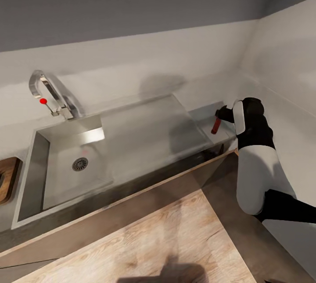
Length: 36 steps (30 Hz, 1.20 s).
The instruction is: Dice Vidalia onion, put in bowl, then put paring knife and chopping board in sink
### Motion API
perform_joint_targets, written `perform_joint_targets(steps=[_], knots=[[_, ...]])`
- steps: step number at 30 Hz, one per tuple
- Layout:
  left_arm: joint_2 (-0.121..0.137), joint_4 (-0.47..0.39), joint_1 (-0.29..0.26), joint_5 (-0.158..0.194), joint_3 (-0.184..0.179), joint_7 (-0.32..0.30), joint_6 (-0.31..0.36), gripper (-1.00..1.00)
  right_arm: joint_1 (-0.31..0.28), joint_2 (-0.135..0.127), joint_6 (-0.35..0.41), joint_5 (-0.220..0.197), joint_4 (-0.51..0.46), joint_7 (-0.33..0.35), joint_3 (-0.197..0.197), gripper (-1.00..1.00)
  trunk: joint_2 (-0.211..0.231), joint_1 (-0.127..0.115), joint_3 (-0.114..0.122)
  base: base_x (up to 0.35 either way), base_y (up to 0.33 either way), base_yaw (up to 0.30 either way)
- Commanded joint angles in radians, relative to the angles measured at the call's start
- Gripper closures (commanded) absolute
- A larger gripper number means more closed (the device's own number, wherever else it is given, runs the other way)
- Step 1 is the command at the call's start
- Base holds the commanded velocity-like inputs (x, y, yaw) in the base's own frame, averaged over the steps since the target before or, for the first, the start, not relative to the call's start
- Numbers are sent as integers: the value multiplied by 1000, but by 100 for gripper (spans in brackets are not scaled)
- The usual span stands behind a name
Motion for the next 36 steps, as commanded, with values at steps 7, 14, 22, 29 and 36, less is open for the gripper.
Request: perform_joint_targets(steps=[7,14,22,29,36], knots=[[-1,3,-1,9,-9,1,-1,-100,-1,1,3,-3,1,-4,-2,-100,-2,1,-13,175,0,0],[0,4,-2,9,-9,1,1,-100,-1,1,3,-3,7,-4,-3,-100,-2,1,-24,7,0,0],[1,4,-1,9,-8,1,1,-100,-1,1,3,-3,8,-4,-3,-100,-2,1,-37,0,0,0],[1,4,-1,9,-8,1,1,-100,-1,1,3,-3,11,-4,-3,-100,-2,1,-48,0,0,0],[1,4,-1,9,-8,1,1,-100,0,1,3,-3,12,-3,-3,-100,-2,1,-59,0,0,0]])
